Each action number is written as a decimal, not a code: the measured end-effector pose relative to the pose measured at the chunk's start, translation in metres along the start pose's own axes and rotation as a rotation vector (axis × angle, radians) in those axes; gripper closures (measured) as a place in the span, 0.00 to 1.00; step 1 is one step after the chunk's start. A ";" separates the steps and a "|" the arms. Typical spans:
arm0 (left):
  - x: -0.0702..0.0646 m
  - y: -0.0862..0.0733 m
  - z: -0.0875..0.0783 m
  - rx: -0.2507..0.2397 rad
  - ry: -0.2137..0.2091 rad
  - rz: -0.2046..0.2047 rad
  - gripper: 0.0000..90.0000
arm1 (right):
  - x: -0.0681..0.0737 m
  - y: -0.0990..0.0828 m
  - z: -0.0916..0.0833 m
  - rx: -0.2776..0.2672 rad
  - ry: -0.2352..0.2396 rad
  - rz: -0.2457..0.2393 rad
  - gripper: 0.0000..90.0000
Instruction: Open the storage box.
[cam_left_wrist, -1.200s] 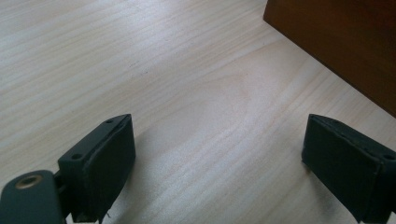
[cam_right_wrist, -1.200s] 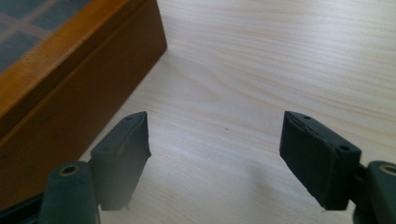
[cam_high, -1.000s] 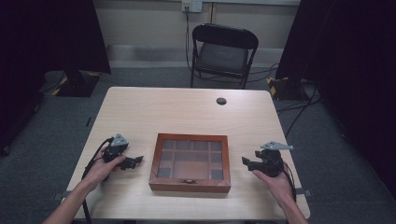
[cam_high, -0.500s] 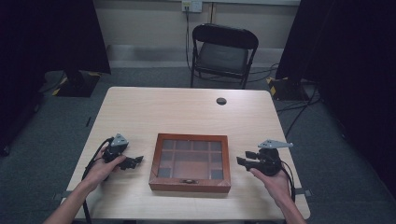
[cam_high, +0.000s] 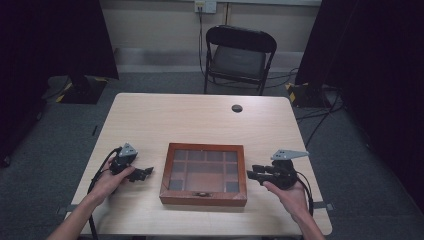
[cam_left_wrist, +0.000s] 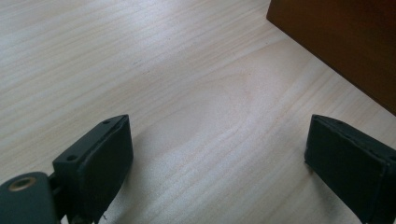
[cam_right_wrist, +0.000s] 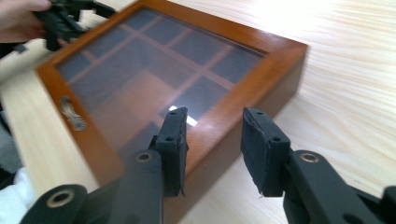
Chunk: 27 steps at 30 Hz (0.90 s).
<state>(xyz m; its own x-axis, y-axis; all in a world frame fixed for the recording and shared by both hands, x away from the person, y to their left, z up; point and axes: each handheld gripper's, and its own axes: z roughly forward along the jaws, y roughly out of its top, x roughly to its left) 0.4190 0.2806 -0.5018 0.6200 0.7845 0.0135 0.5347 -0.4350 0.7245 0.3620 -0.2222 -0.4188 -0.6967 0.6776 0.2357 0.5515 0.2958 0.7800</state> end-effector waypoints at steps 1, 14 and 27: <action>0.000 0.000 0.000 0.000 0.000 0.000 0.08 | 0.005 0.002 0.001 0.003 0.013 -0.016 0.71; 0.000 0.000 0.000 0.000 0.001 -0.001 0.08 | 0.041 0.039 0.018 0.001 0.090 -0.110 0.73; 0.000 0.000 0.000 -0.002 -0.001 -0.004 0.08 | 0.080 0.063 0.055 0.046 0.205 -0.198 0.81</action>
<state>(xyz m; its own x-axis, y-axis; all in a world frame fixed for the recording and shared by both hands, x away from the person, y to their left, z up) 0.4189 0.2803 -0.5020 0.6179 0.7862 0.0099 0.5364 -0.4308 0.7257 0.3663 -0.1129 -0.3829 -0.8687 0.4545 0.1970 0.4120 0.4421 0.7967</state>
